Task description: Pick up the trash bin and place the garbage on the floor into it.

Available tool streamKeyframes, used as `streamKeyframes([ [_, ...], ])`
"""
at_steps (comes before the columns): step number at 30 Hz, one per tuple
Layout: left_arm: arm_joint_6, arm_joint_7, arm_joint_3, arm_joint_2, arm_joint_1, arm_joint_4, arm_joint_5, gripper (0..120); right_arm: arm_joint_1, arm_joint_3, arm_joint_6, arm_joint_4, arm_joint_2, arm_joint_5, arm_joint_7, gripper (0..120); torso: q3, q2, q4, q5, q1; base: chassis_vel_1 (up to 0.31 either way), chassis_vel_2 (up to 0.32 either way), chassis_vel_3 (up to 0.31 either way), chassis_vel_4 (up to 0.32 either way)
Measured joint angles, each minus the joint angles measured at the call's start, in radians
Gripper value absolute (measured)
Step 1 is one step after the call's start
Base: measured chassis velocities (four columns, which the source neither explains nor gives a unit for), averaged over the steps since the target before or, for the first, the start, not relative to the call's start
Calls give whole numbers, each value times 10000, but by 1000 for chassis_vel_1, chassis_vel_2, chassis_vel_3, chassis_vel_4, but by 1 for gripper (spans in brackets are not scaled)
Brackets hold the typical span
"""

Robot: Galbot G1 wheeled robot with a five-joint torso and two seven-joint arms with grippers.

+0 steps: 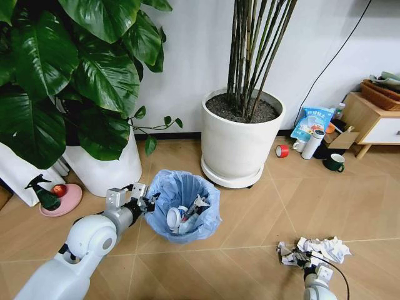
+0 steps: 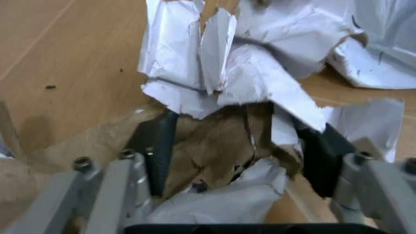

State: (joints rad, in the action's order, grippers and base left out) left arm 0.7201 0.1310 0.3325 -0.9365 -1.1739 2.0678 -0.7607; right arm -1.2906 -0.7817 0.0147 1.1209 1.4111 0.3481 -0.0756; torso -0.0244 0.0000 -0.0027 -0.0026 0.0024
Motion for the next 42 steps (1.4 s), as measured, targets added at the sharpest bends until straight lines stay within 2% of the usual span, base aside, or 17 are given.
streamKeyframes([
  [1, 0, 0, 0, 0, 0, 0, 0, 0, 0, 0, 0, 0, 0, 0, 0, 53, 0, 0, 0, 0, 0, 0, 0, 0, 0],
  [5, 5, 4, 54, 82, -15, 37, -49, 0, 106, 16, 32, -94, 134, 81, -8, 32, 1, 1, 0, -4, 0, 0, 0, 0, 0],
  [7, 6, 4, 59, 86, -14, 42, -59, 0, 117, 16, 30, -101, 152, 74, -15, 29, 1, 1, 0, -4, -1, 0, 0, 0, 0],
  [9, 8, 13, 66, 88, -10, 65, -79, 0, 113, 16, 6, -78, 174, 30, -65, 19, 1, 0, -2, -1, 0, 0, 0, 0, 0],
  [11, 8, 15, 67, 87, -10, 67, -81, 0, 105, 17, -6, -61, 177, 17, -70, 17, 1, 0, -2, 0, 0, 0, 0, 0, 0],
  [13, 8, 27, 73, 70, -36, 87, -82, 0, -31, 46, -44, 224, 185, -80, -89, 10, -1, 0, 1, 26, 0, 0, 0, 0, 0],
  [15, 9, 34, 74, 56, -57, 115, -82, 0, -250, 86, -53, 756, 139, -166, -76, 4, -2, -1, 2, 25, 0, 0, 0, 0, 0],
  [16, 9, 37, 75, 53, -58, 126, -82, 0, -360, 111, -65, 1080, 96, -205, -70, 0, -1, -1, 3, 12, 0, 0, 0, 0, 0],
  [28, 4, 177, 82, 21, -58, 182, -106, 0, -1437, 540, -123, 4100, -565, -519, 155, 0, -1, -1, 0, 8, 0, 0, 0, 0, 0],
  [30, -1, 218, 64, 21, -79, 203, -108, 0, -1679, 806, -126, 5084, -900, -559, 336, 0, -1, 0, 0, 9, 0, 0, 0, 0, 0],
  [32, -4, 234, 57, 21, -80, 203, -108, 0, -1743, 901, -116, 5419, -1033, -560, 409, 0, 0, 0, 2, 9, 0, 0, 0, 0, 0],
  [34, -22, 290, 24, 28, -64, 153, -108, 0, -1912, 1253, -40, 6728, -1786, -498, 866, 0, 0, 0, 2, 11, 0, 0, 0, 0, 0],
  [35, -22, 290, 24, 28, -64, 153, -108, 0, -1912, 1253, -40, 6728, -1786, -498, 866, 0, 0, 0, 2, 11, 0, 0, 0, 0, 0],
  [37, -29, 301, -7, 55, -13, 78, -132, 0, -1919, 1507, 76, 7617, -2682, -33, 985, 0, -1, 0, 1, 4, 0, 0, 0, 0, 0],
  [38, -29, 301, -7, 55, -13, 78, -132, 0, -1919, 1507, 76, 7617, -2682, -33, 985, 0, -1, 0, 1, 4, 0, 0, 0, 0, 0],
  [40, -29, 320, -51, 88, 60, 24, -190, 0, -1813, 1781, 335, 8614, -3722, 643, 975, 0, -1, 0, 1, 7, 0, 0, 0, 0, 0],
  [42, -29, 320, -71, 89, 88, 0, -206, 0, -1745, 1897, 442, 8980, -4029, 883, 959, 0, 0, 0, 0, 5, 0, 0, 0, 0, 0],
])
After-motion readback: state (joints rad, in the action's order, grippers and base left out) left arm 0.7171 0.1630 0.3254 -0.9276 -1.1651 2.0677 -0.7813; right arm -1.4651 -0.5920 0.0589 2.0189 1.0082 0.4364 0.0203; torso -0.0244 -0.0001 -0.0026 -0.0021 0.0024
